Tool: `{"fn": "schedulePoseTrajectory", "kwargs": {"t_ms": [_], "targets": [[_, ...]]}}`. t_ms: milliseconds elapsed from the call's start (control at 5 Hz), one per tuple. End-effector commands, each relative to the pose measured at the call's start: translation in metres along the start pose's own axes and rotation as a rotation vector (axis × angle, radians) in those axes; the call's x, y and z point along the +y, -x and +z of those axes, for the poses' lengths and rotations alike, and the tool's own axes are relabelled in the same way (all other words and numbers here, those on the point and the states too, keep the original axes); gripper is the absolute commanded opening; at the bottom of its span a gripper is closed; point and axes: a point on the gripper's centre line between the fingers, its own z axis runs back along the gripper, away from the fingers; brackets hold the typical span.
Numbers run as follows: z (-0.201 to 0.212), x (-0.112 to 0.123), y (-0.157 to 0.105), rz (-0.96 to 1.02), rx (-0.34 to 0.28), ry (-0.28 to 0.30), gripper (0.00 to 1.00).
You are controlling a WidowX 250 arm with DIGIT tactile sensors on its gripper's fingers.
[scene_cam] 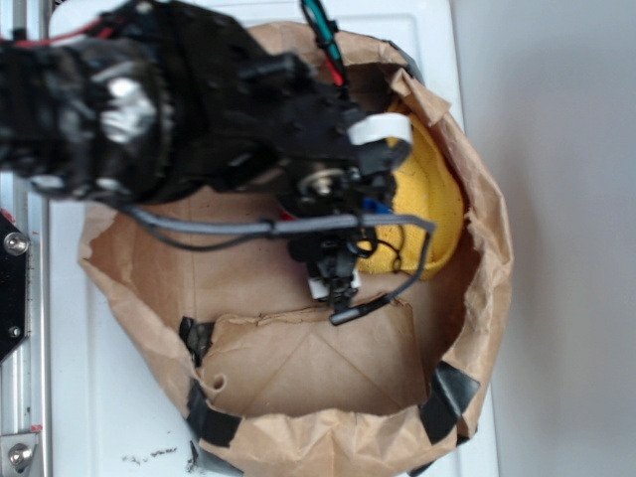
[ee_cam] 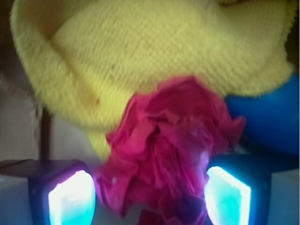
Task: Grab the red paper.
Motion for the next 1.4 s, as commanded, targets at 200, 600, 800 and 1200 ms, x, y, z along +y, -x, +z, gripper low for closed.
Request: {"fn": "schedulePoseTrajectory", "kwargs": {"t_ms": [200, 600, 800, 1200], "targets": [[-0.004, -0.02, -0.028, 0.015, -0.093, -0.056, 1.0], [-0.012, -0.015, -0.035, 0.06, -0.146, -0.105, 0.0], [-0.007, -0.012, -0.038, 0.061, -0.149, -0.08, 0.0], [0.053, -0.011, -0.033, 0.021, -0.1, 0.032, 0.0]]}}
